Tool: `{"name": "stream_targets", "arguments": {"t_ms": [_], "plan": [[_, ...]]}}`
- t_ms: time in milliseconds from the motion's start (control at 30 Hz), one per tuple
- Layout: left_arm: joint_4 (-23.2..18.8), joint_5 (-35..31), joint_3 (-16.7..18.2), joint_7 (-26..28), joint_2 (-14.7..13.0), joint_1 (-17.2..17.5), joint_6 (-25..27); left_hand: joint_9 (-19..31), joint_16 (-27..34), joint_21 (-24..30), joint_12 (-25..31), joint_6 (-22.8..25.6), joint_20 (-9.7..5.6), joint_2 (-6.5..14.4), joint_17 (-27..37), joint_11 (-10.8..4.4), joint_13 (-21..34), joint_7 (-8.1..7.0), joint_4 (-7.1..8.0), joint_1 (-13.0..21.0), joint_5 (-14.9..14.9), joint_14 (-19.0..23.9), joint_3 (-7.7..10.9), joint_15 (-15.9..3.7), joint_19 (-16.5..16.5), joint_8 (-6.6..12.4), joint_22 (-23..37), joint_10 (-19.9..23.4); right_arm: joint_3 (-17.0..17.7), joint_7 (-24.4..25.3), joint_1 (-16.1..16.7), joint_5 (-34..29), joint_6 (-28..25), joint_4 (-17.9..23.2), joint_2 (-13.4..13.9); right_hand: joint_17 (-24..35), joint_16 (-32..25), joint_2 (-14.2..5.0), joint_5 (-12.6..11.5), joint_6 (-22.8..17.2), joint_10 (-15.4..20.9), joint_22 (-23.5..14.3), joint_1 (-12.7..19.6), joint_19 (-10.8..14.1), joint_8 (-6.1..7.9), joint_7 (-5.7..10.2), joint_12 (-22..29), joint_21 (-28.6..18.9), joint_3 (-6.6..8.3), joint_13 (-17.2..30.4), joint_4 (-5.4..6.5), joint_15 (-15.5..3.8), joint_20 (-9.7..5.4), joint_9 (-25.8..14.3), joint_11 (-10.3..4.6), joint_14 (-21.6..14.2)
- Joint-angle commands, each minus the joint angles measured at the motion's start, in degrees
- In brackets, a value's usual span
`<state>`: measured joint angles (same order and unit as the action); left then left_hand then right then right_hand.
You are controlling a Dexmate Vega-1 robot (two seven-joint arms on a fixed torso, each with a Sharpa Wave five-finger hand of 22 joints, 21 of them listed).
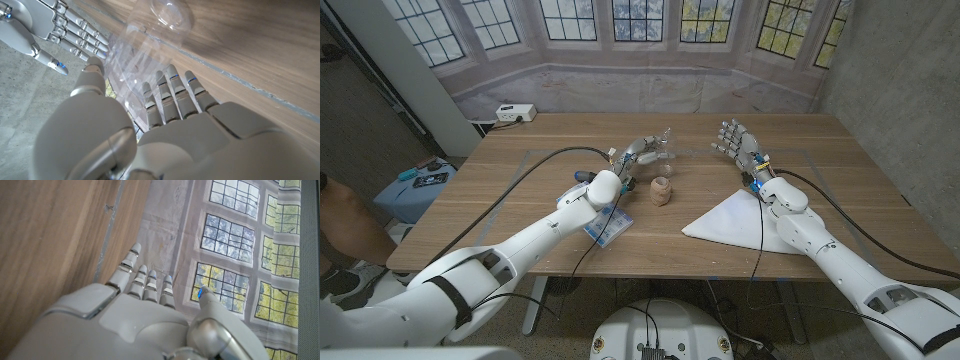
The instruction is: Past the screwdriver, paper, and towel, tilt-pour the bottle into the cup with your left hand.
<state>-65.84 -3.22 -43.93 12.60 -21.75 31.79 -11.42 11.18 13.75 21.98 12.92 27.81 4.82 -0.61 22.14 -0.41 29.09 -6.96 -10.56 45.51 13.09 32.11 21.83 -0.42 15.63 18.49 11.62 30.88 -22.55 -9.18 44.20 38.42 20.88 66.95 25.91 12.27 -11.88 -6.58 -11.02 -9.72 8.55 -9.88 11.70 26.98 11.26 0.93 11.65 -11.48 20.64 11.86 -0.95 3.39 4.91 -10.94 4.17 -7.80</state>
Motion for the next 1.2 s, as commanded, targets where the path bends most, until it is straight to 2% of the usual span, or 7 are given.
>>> {"name": "stream_targets", "arguments": {"t_ms": [33, 400, 733, 900, 1200], "plan": [[0.14, -0.41, -0.1, -0.61, -0.39, -0.12, -0.44, 0.15, -0.41, -0.51, -0.19, -0.54, 0.05, -0.19, 0.11, 0.34, 0.15, 0.77, 1.28, 0.84, -0.47, -1.1, 0.81, 0.07, -0.72, -0.65, 0.11, -0.8, -0.16, 0.01, 0.0, -0.07, -0.05, -0.29, -0.25, 0.11, -0.21, -0.04, 0.11, -0.26, 0.16, -0.17, -0.23, 0.05, 0.05, 0.47, 0.07, 0.1, 0.33, 0.14, -0.05, 0.11, 0.34, -0.05, 0.28, -0.5], [0.86, -0.22, -0.01, -1.41, -0.65, -0.45, -0.9, 0.18, -1.48, -1.05, -0.95, -2.74, 0.27, -1.21, -0.68, 1.44, -0.02, 0.88, 1.59, 0.51, -1.7, -3.32, 0.38, 0.97, -2.02, -2.39, 0.16, -3.46, -0.5, -0.11, -0.62, -0.29, -0.03, -1.32, -0.82, 0.1, -0.21, -0.05, 0.11, -0.45, 0.22, -0.17, -0.24, 0.1, 0.12, 0.76, 0.1, 0.09, 0.44, 0.14, -0.13, 0.12, 0.44, -0.05, 0.12, -0.51], [1.84, 0.05, 0.04, -2.4, -0.99, -0.87, -1.84, 0.2, -2.61, -1.57, -1.7, -5.14, 0.42, -2.33, -1.88, 2.29, -0.66, 1.86, 1.83, 0.04, -2.63, -6.17, -0.21, 2.17, -3.14, -4.23, 0.2, -6.31, -0.91, 0.01, -1.21, -0.62, 0.01, -2.21, -1.51, 0.09, -0.22, -0.02, 0.11, -0.5, 0.22, -0.17, -0.27, 0.13, 0.12, 1.01, 0.1, 0.09, 0.5, 0.14, -0.19, 0.14, 0.49, -0.05, 0.11, -0.54], [2.21, 0.02, 0.02, -2.9, -1.25, -1.17, -2.14, 0.2, -2.95, -1.95, -2.14, -6.27, 0.5, -2.99, -2.65, 3.53, -1.11, 2.45, 1.99, -0.34, -2.86, -7.69, -0.62, 2.71, -3.93, -5.15, 0.22, -8.5, -1.15, 0.02, -1.59, -0.8, 0.01, -2.71, -1.88, 0.1, -0.22, -0.03, 0.12, -0.55, 0.15, -0.17, -0.31, 0.11, 0.13, 1.04, 0.08, 0.1, 0.53, 0.14, -0.2, 0.15, 0.49, -0.05, 0.24, -0.51], [2.89, 0.39, -0.02, -4.49, -1.54, -1.9, -2.31, 0.19, -3.18, -2.37, -2.18, -8.51, 0.67, -3.85, -3.52, 4.14, -1.65, 3.04, 2.39, -1.39, -2.83, -9.61, -1.43, 3.46, -4.79, -6.45, 0.23, -10.17, -1.44, 0.25, -1.93, -1.05, -0.1, -3.13, -2.34, 0.11, -0.23, -0.03, 0.12, -0.59, 0.21, -0.17, -0.37, 0.13, 0.12, 1.12, 0.11, 0.1, 0.59, 0.14, -0.24, 0.18, 0.54, -0.05, 0.13, -0.52]]}}
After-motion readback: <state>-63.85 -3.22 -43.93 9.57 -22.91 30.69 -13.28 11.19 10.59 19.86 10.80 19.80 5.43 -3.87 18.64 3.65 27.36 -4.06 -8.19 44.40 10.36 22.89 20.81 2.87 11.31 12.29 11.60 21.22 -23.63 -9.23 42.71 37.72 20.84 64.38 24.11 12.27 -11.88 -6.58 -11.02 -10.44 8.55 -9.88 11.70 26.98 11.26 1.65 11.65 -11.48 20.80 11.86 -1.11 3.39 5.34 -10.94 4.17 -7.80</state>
